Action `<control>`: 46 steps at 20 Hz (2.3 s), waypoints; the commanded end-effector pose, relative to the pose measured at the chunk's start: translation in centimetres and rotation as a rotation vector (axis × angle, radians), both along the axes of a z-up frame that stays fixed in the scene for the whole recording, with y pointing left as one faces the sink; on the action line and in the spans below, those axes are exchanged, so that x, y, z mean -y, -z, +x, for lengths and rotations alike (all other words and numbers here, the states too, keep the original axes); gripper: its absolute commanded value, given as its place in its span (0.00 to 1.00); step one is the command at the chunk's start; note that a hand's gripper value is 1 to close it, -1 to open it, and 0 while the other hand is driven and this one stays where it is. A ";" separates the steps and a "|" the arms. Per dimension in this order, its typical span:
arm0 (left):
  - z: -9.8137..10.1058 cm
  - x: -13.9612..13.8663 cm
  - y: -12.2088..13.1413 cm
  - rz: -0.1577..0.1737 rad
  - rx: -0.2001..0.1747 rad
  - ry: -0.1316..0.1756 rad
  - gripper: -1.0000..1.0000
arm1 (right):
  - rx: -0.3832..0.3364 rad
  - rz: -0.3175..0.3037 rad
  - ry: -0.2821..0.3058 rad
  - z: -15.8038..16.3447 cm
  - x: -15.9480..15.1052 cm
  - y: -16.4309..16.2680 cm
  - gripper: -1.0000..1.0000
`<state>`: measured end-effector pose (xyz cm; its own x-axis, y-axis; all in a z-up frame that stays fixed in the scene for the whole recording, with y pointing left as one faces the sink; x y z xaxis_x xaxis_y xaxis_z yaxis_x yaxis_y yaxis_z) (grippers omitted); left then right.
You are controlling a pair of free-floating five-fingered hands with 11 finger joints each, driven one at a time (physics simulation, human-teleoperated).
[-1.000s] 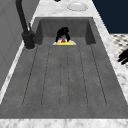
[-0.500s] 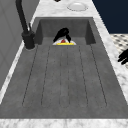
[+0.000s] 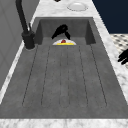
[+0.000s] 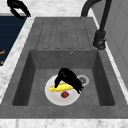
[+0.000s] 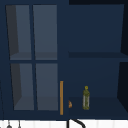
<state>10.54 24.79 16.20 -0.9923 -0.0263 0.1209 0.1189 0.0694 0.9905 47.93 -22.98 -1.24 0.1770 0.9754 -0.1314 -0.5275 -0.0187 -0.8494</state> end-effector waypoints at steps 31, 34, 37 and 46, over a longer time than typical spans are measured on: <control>0.0 0.0 0.0 0.000 0.000 0.000 0.50 | 0.033 0.066 0.199 -2.2 -3.8 -1.8 0.00; 0.0 0.0 0.0 0.000 0.000 0.000 0.50 | 0.051 0.093 0.207 -1.8 -3.9 -0.9 0.00; 0.0 0.0 0.0 0.000 0.000 0.000 0.50 | 0.054 0.113 0.234 -1.1 -3.7 -0.4 0.00; 0.0 0.0 0.0 0.000 0.000 0.000 0.50 | 0.050 0.131 0.309 0.4 -3.9 1.2 0.00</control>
